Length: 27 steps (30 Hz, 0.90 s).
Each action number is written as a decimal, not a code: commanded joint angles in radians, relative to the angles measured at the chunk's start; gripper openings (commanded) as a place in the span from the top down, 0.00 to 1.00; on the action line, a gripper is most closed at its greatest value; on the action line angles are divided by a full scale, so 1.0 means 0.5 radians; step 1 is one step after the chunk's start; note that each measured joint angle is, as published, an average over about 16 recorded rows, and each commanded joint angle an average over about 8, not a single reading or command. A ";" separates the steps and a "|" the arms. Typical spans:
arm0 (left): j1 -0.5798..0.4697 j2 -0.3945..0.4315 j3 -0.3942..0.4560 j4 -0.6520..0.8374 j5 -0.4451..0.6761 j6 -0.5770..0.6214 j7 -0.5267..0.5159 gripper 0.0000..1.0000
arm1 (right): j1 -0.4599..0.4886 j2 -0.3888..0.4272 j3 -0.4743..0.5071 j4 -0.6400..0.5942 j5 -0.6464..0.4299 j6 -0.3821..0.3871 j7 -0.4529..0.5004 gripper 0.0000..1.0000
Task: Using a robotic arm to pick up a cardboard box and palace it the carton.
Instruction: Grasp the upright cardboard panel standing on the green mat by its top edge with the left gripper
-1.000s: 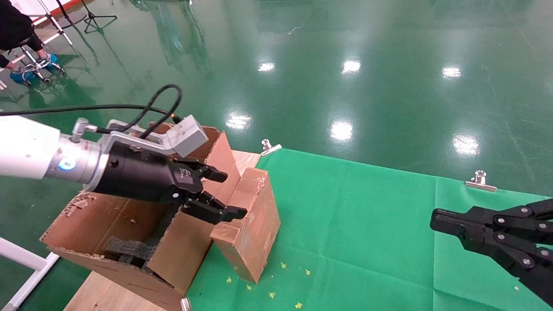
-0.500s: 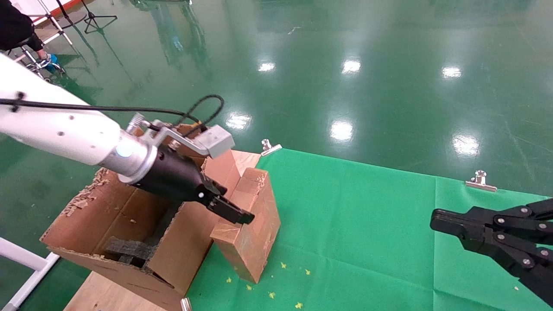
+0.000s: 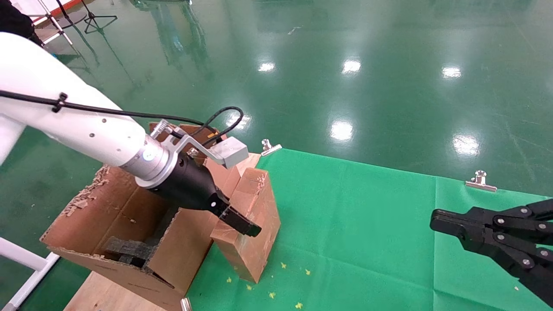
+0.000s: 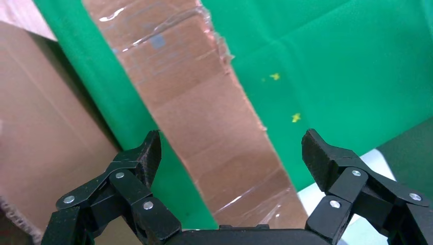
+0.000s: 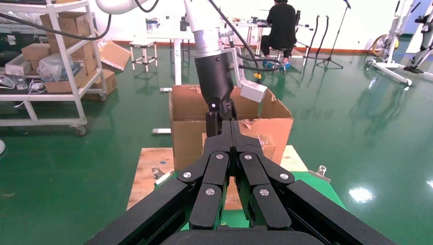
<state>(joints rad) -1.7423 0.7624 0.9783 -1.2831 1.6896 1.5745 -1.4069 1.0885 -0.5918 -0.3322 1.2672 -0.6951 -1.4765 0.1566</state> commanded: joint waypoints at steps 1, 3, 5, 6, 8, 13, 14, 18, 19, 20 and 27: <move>-0.020 0.012 0.037 -0.001 0.007 0.001 -0.016 0.67 | 0.000 0.000 0.000 0.000 0.000 0.000 0.000 0.00; -0.028 0.016 0.049 -0.002 0.012 0.001 -0.019 0.92 | 0.000 0.000 0.000 0.000 0.000 0.000 0.000 0.00; -0.034 0.018 0.055 -0.002 0.015 0.001 -0.021 1.00 | 0.000 0.000 0.000 0.000 0.000 0.000 0.000 0.00; -0.033 0.018 0.054 -0.002 0.015 0.001 -0.020 1.00 | 0.000 0.000 0.000 0.000 0.000 0.000 0.000 0.00; -0.030 0.016 0.050 -0.002 0.014 0.001 -0.019 1.00 | 0.000 0.000 0.000 0.000 0.000 0.000 0.000 0.00; -0.022 0.012 0.039 -0.002 0.010 0.001 -0.016 1.00 | 0.000 0.000 0.000 0.000 0.000 0.000 0.000 0.00; -0.021 0.011 0.038 -0.002 0.009 0.001 -0.016 1.00 | 0.000 0.000 0.000 0.000 0.000 0.000 0.000 0.00; -0.016 0.009 0.032 -0.002 0.006 0.001 -0.014 1.00 | 0.000 0.000 0.000 0.000 0.000 0.000 0.000 0.00; -0.015 0.009 0.030 -0.002 0.005 0.001 -0.014 1.00 | 0.000 0.000 0.000 0.000 0.000 0.000 0.000 0.00; -0.014 0.008 0.029 -0.002 0.004 0.001 -0.014 1.00 | 0.000 0.000 0.000 0.000 0.000 0.000 0.000 0.00; -0.010 0.006 0.023 -0.001 0.002 0.001 -0.013 1.00 | 0.000 0.000 0.000 0.000 0.000 0.000 0.000 0.00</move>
<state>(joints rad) -1.7474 0.7656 0.9902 -1.2837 1.6907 1.5750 -1.4133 1.0884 -0.5917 -0.3323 1.2670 -0.6950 -1.4763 0.1565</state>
